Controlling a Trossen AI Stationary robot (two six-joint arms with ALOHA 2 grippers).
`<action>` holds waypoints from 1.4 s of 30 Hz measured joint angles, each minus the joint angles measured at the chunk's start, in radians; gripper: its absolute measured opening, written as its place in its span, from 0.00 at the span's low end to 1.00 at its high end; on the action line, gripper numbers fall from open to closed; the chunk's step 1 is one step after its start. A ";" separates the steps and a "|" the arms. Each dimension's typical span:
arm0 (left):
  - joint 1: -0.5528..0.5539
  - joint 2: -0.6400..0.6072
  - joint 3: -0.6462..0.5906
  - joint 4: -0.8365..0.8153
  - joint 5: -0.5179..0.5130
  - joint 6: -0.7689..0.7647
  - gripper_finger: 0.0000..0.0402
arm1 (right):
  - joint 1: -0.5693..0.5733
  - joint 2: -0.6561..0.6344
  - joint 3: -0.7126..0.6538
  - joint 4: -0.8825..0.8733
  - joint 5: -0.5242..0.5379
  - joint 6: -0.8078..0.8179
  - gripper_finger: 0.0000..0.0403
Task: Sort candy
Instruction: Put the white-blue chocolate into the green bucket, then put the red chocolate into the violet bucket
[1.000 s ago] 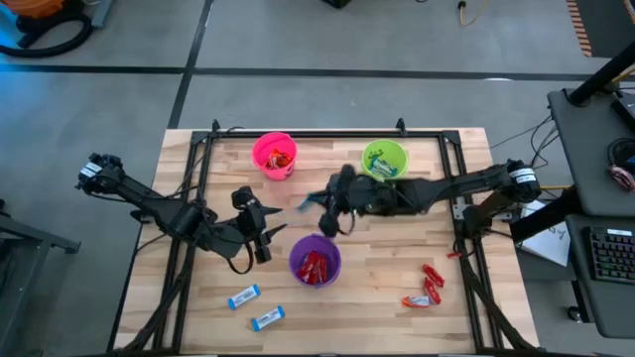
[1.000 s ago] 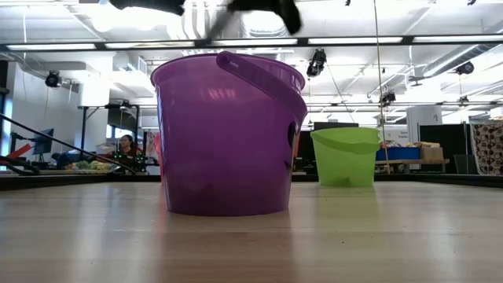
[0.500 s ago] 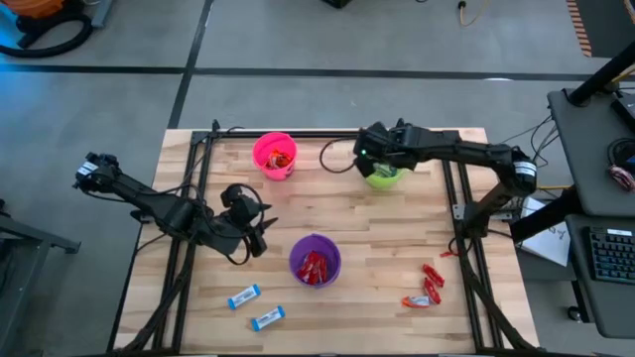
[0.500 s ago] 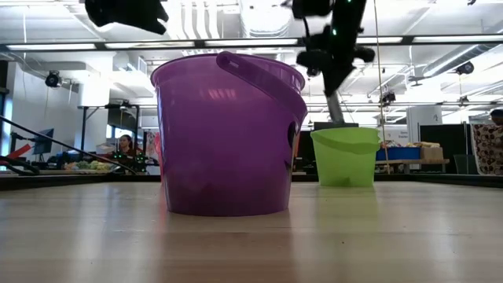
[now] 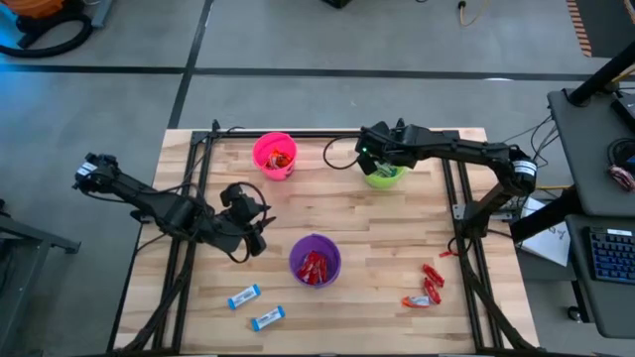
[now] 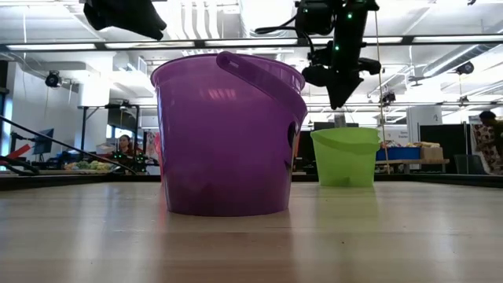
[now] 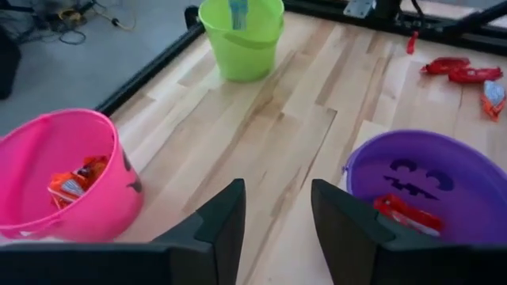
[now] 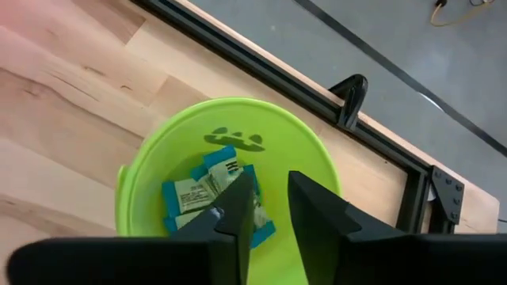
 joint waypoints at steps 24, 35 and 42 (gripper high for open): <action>-0.040 0.040 -0.018 -0.271 0.480 -0.104 0.29 | 0.166 -0.089 0.000 -0.013 -0.433 0.193 0.38; -0.041 0.067 -0.018 -0.264 0.431 -0.124 0.29 | 0.460 -0.076 -0.012 -0.017 -0.651 0.434 0.38; -0.041 0.068 -0.019 -0.264 0.429 -0.122 0.29 | 0.597 -0.070 -0.065 -0.054 -0.674 0.606 0.38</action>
